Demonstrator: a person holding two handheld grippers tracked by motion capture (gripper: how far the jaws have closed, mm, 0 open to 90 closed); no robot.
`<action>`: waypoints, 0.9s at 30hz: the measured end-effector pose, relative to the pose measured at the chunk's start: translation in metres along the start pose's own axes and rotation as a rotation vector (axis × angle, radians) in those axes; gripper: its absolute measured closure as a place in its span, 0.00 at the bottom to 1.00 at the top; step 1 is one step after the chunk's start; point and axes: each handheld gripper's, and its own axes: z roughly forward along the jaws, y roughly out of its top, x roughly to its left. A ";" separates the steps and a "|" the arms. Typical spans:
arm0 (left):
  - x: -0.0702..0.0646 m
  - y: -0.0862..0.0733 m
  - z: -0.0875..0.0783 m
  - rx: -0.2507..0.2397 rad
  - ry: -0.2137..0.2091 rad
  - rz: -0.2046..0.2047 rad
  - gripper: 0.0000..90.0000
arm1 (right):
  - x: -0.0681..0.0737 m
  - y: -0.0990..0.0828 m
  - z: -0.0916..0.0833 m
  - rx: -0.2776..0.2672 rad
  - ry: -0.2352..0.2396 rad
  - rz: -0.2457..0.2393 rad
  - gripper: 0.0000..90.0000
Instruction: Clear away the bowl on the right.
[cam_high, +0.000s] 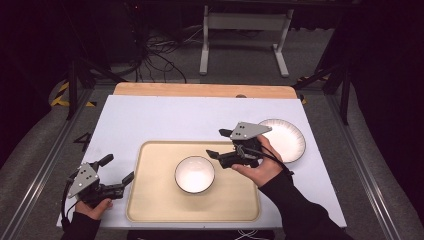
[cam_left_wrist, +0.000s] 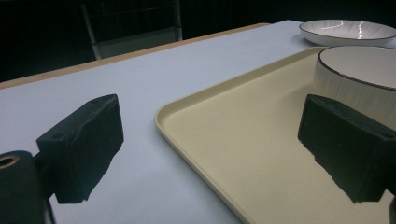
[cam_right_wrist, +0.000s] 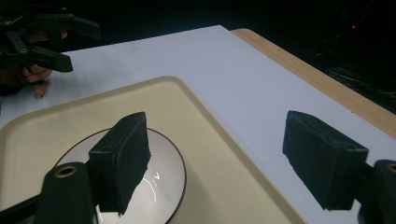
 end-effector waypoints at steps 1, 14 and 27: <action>0.000 0.000 0.000 0.000 0.000 0.000 0.08 | 0.000 -0.001 -0.002 -0.004 -0.003 -0.005 0.25; 0.000 0.000 0.000 0.000 0.000 -0.003 0.08 | -0.008 -0.018 -0.035 -0.047 -0.054 -0.009 0.22; 0.000 0.000 0.000 0.003 0.001 -0.004 0.08 | -0.023 -0.041 -0.073 -0.110 -0.124 0.017 0.21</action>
